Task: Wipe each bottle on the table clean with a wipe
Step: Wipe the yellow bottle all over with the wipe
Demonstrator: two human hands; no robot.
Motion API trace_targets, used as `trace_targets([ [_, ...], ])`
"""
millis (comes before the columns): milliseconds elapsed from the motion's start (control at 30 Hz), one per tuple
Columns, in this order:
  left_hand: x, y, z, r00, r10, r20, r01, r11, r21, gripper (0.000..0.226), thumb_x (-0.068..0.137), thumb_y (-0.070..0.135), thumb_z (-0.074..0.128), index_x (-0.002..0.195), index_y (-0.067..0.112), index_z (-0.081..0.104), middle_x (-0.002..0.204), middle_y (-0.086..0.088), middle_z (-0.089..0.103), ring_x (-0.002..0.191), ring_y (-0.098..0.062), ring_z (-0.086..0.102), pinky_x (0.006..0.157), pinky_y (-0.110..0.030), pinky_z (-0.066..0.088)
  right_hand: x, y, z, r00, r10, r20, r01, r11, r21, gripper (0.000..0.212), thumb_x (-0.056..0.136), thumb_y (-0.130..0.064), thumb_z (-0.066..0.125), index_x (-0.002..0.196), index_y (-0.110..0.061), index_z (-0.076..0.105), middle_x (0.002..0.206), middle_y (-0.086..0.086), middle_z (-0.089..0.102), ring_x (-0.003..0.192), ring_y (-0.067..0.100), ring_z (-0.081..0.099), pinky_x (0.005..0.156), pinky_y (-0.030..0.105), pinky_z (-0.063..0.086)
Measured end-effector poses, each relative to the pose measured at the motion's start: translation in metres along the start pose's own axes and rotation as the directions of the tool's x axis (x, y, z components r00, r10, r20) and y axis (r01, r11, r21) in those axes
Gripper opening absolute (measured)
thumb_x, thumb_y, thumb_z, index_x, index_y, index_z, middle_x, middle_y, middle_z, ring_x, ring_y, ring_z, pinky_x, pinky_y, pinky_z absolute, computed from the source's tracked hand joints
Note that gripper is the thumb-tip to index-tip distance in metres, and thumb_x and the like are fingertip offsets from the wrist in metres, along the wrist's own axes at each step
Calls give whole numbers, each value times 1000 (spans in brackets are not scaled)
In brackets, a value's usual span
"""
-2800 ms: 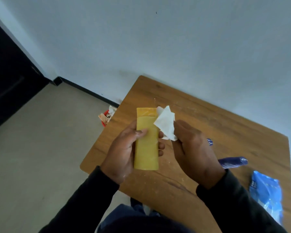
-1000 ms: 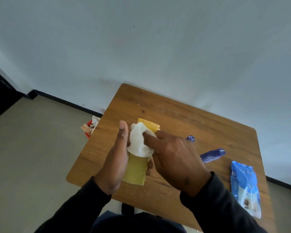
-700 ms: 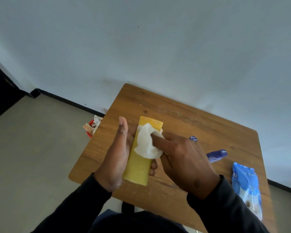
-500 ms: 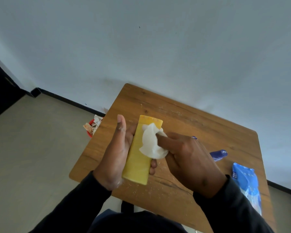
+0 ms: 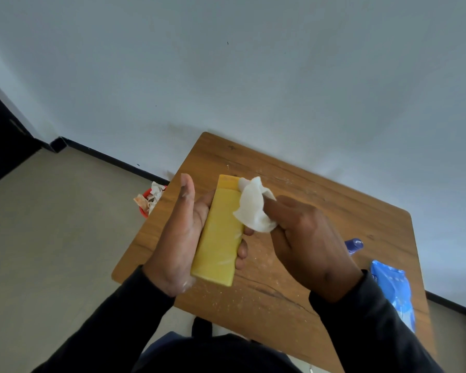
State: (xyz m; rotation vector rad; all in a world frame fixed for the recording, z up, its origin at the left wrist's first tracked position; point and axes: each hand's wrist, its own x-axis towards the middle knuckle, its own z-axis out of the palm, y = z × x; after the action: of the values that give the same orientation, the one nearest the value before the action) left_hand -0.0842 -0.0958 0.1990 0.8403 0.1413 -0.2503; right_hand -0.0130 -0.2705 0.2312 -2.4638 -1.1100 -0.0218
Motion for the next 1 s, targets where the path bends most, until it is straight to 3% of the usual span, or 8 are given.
trace_targets([
  [167, -3, -2, -1, 1000, 7, -11, -8, 1000, -10, 90, 89, 79, 13, 131, 15, 61, 93, -20, 68, 64, -31, 64, 55, -36, 56, -5, -9, -1, 974, -134, 185, 102, 980, 172, 36, 87, -11, 35, 97, -30, 63, 90, -10, 66, 70, 16, 62, 57, 39, 48],
  [267, -3, 0, -2, 1000, 19, -8, -19, 1000, 18, 92, 89, 79, 11, 132, 15, 60, 90, -21, 64, 63, -29, 61, 57, -35, 55, 0, -5, 3, 998, -51, 35, 50, 998, 49, 25, 89, -14, 37, 100, -27, 55, 79, -6, 59, 59, 17, 52, 47, 35, 42],
  [333, -3, 1, -4, 999, 30, -13, -29, 999, 25, 92, 89, 80, 10, 134, 16, 59, 92, -20, 64, 64, -29, 60, 57, -35, 55, -1, 0, 1, 999, -30, 13, 29, 998, 55, 25, 89, -16, 38, 103, -23, 57, 75, -4, 56, 56, 17, 48, 46, 36, 40],
  [467, -2, -1, -5, 998, 44, -34, -42, 998, 46, 90, 89, 78, 10, 136, 17, 57, 100, -17, 70, 70, -29, 67, 58, -36, 56, -6, -6, -3, 966, -132, 223, 93, 980, 174, 33, 92, -19, 35, 103, -29, 65, 87, -8, 65, 68, 13, 59, 57, 35, 46],
  [633, -1, 2, -5, 999, 39, -9, -39, 997, 64, 93, 88, 80, 10, 137, 15, 55, 92, -21, 64, 65, -29, 61, 59, -36, 54, 4, 1, -1, 999, -47, 0, 47, 998, 48, 24, 91, -17, 37, 103, -24, 57, 78, -8, 56, 58, 13, 50, 48, 30, 38],
  [800, 2, -2, -6, 997, 64, -42, -61, 996, 65, 88, 90, 78, 13, 137, 19, 58, 111, -18, 70, 89, -32, 70, 70, -40, 58, -7, -9, 0, 960, -125, 250, 104, 990, 99, 32, 91, -21, 36, 110, -30, 60, 84, -6, 63, 66, 18, 58, 57, 42, 48],
  [900, 5, -2, -5, 997, 57, -44, -53, 993, 101, 91, 88, 81, 15, 132, 16, 60, 99, -22, 67, 75, -32, 66, 65, -38, 56, 1, -10, 3, 990, -67, 128, 66, 998, 11, 27, 90, -24, 36, 106, -30, 57, 79, -7, 60, 62, 20, 56, 52, 41, 47],
  [1000, 7, 0, -5, 996, 66, -62, -57, 989, 137, 88, 85, 82, 16, 133, 22, 60, 105, -23, 66, 76, -34, 64, 67, -40, 56, 2, 0, -5, 998, -29, 60, 30, 999, -15, 27, 90, -25, 36, 109, -27, 55, 75, -5, 58, 56, 18, 53, 47, 38, 46],
])
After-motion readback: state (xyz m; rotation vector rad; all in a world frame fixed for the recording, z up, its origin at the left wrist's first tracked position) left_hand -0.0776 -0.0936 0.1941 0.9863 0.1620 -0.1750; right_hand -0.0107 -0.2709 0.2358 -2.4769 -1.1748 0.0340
